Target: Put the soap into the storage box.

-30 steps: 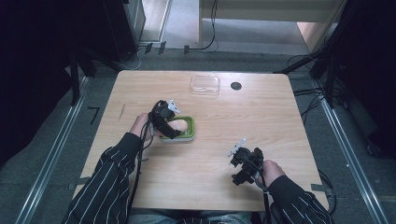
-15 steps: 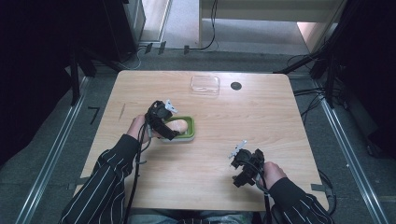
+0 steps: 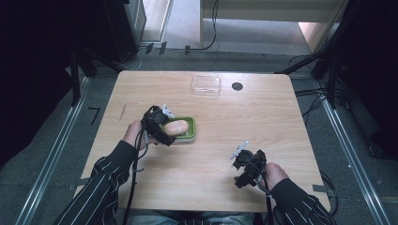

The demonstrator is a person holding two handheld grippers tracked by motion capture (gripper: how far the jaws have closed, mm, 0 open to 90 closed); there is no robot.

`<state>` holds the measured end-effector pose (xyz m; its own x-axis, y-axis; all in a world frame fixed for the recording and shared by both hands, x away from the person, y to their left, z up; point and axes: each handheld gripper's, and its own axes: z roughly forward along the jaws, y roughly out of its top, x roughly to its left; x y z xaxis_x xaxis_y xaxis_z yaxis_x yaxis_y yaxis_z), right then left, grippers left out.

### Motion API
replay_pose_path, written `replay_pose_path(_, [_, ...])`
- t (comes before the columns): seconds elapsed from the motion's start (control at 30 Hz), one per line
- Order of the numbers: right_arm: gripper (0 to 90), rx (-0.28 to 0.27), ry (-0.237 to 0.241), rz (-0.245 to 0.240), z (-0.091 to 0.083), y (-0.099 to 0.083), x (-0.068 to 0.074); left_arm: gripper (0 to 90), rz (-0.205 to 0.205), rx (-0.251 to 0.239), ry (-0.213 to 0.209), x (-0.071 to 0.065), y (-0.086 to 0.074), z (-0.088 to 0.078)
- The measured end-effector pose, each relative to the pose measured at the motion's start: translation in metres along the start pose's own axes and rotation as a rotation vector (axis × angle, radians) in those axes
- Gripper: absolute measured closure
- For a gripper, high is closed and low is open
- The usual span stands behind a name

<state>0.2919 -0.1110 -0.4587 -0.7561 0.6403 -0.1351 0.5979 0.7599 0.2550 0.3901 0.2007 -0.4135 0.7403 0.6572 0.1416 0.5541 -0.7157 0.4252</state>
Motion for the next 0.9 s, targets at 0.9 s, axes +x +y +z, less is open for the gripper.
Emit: replay_pose_path(0.9, [14.6, -0.003, -0.002, 0.004, 0.000, -0.002, 0.000, 0.7, -0.086, 0.173, -0.004, -0.014, -0.030, -0.013])
